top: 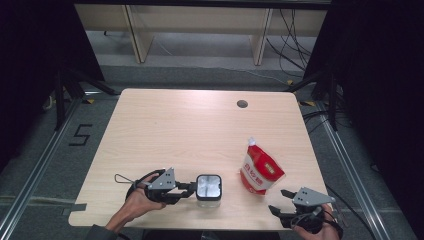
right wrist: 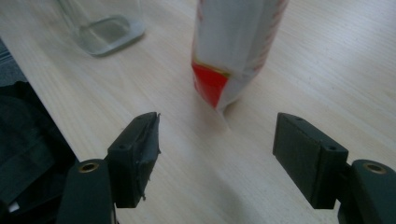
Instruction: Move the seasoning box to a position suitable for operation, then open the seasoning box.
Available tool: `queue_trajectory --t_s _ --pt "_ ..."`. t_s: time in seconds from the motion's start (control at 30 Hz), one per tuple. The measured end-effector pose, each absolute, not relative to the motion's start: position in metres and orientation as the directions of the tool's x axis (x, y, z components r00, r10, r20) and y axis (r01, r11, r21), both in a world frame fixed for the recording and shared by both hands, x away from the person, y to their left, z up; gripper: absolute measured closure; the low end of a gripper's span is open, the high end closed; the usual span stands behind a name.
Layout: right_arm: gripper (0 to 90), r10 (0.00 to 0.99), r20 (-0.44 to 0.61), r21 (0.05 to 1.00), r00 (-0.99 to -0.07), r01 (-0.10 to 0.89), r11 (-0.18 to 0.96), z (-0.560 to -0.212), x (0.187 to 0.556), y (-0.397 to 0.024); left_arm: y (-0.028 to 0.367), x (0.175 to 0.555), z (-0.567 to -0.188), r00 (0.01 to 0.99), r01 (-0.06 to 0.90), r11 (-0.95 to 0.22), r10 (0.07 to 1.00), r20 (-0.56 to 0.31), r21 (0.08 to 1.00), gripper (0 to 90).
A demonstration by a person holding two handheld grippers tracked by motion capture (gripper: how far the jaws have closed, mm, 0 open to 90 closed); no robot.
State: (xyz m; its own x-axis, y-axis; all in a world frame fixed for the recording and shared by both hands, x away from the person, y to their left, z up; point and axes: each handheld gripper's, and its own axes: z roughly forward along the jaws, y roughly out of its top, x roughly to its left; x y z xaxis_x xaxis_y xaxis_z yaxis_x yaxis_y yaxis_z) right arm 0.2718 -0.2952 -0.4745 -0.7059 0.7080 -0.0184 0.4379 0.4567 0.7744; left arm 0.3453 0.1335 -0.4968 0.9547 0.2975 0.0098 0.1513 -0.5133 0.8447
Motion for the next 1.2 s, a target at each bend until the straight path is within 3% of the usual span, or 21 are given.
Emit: queue_trajectory --t_s 0.3,0.57,0.77,1.07,1.2 --pt "34.4 0.622 -0.051 0.763 -0.781 0.371 0.529 -0.479 0.270 -0.281 0.132 0.348 -0.494 0.948 0.163 -0.534 0.316 0.018 0.830 71.6" --pt "36.3 0.612 -0.045 0.762 -0.789 0.370 0.532 -0.482 0.271 -0.281 0.143 0.341 -0.486 0.914 0.232 -0.491 0.406 -0.015 0.840 52.3" --pt "36.3 0.611 -0.043 0.763 -0.790 0.369 0.531 -0.483 0.271 -0.280 0.150 0.335 -0.476 0.885 0.267 -0.436 0.463 -0.041 0.859 45.4" --pt "36.4 0.619 -0.047 0.760 -0.784 0.374 0.531 -0.482 0.270 -0.277 0.157 0.336 -0.469 0.859 0.284 -0.422 0.511 -0.032 0.861 48.2" --pt "36.3 0.610 -0.054 0.763 -0.791 0.361 0.536 -0.480 0.269 -0.273 0.156 0.336 -0.463 0.854 0.293 -0.399 0.518 -0.050 0.869 57.7"
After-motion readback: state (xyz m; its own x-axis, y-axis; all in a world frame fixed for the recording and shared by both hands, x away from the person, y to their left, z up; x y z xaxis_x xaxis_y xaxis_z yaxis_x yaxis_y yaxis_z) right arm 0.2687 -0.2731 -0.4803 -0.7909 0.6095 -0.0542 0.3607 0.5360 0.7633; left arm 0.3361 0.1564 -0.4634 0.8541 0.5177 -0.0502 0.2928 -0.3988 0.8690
